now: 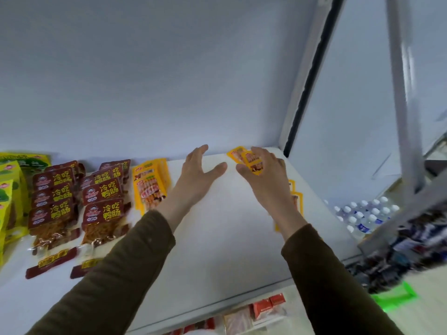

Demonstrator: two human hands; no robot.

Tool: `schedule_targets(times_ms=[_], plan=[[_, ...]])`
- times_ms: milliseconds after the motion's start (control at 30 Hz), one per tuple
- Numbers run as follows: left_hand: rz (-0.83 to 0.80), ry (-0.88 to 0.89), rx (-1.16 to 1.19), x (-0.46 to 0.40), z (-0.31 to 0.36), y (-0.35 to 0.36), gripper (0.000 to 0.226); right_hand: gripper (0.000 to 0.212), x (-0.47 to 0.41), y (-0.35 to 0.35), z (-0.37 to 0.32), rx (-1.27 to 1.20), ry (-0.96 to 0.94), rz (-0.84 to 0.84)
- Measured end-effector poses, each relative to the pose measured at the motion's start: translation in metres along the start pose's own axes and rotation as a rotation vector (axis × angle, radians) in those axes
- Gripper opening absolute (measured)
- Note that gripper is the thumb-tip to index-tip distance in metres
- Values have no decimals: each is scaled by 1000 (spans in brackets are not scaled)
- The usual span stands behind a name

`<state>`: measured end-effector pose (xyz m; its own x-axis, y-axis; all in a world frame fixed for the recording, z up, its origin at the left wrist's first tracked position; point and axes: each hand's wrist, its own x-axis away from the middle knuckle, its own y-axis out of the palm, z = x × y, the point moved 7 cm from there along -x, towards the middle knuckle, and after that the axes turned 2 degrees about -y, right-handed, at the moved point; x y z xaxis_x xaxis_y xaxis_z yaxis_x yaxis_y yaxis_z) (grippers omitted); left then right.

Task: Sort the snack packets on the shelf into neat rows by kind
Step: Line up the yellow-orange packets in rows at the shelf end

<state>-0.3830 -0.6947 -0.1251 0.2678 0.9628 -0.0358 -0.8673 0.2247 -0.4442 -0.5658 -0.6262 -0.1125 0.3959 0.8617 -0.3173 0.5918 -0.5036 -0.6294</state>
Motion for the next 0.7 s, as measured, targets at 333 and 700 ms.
schedule_targets(times_ms=[333,700], plan=[[-148,0,-306,-76,-9,83,88,119,27,-26,114,320,305,-309],[-41,-28,-250,-121,-8,114,57,80,-8,5,111,301,238,-47]])
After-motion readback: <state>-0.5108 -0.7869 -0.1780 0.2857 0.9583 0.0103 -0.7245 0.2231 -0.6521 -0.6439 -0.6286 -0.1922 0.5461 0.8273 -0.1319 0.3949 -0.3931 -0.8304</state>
